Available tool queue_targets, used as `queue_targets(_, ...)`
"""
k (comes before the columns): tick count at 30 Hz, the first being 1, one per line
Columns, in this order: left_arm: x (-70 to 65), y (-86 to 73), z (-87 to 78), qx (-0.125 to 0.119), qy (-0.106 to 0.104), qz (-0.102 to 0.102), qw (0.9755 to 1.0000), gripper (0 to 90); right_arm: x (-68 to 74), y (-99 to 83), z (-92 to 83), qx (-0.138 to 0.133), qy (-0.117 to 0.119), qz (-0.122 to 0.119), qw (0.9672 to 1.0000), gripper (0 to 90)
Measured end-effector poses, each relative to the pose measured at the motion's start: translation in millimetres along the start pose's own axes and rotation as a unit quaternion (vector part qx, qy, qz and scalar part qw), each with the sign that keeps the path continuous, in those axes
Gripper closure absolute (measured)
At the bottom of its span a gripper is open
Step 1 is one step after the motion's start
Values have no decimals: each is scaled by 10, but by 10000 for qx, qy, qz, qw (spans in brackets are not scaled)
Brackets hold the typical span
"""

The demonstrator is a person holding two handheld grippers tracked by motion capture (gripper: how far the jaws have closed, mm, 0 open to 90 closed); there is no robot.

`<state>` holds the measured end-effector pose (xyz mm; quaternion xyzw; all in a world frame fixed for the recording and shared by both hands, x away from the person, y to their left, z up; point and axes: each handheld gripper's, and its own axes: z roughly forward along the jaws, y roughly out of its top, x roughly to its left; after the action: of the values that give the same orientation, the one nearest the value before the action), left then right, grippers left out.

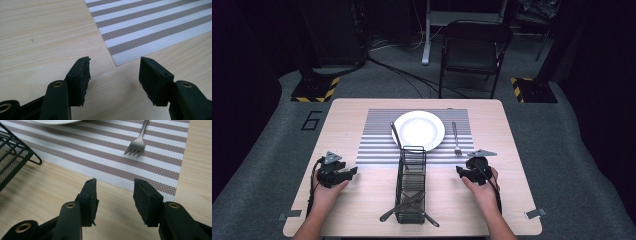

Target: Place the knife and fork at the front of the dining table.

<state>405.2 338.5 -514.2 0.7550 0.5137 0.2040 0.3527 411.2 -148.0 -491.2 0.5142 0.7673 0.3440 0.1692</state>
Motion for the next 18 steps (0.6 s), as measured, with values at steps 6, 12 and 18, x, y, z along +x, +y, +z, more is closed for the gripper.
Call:
queue_targets(6, -113, 77, -89, -4, -239, 162, 9996, 445, -8, -39, 26, 27, 30, 41, 10000, 497)
queue_targets(12, -209, 169, -182, -41, -471, 142, 9988, 468, -15, -47, 27, -8, -37, -127, 9999, 498)
queue_targets(18, -324, 315, -244, -44, -684, 129, 9976, 493, -32, -50, -5, -58, -55, -44, 10000, 501)
